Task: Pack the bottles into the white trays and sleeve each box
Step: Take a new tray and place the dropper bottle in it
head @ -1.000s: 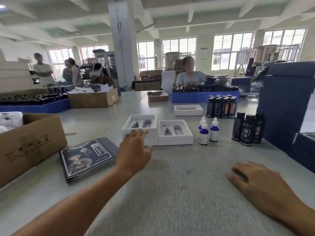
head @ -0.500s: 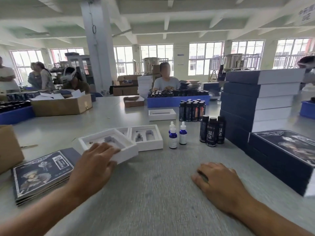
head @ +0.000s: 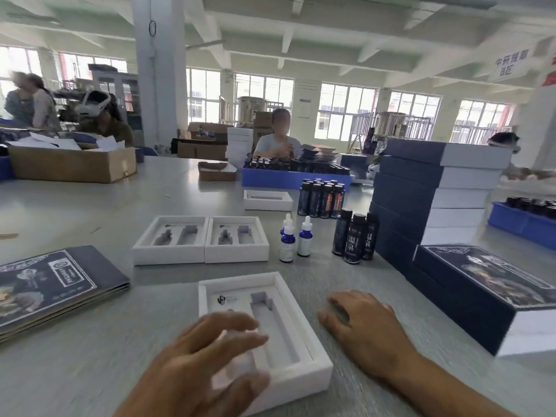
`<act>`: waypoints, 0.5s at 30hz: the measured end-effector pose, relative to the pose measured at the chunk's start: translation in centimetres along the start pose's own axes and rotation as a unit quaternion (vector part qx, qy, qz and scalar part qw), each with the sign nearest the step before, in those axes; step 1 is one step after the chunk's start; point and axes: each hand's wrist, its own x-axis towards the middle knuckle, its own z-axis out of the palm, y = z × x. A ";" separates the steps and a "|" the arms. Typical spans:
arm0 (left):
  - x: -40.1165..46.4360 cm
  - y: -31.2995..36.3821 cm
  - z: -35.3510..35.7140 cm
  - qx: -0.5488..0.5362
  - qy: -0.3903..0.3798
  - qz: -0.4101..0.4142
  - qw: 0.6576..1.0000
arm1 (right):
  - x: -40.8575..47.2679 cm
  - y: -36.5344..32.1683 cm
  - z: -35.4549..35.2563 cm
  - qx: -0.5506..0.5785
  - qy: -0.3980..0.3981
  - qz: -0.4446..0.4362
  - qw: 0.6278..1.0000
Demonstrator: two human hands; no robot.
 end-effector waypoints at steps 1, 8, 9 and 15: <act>-0.1 -0.6 -0.4 -0.022 0.037 -0.057 0.997 | 0.3 0.1 -0.1 -0.001 -0.002 0.005 1.000; -0.1 -4.3 -0.3 -0.030 -0.039 -0.283 0.958 | 9.1 0.0 -0.7 0.177 0.021 0.086 0.980; 0.0 -4.4 -0.2 -0.033 -0.049 -0.289 0.955 | 10.6 -0.2 -0.4 0.200 0.029 0.096 0.975; 0.3 -4.8 -0.1 -0.075 -0.035 -0.307 0.948 | 16.9 -1.1 1.9 0.275 0.043 0.147 0.949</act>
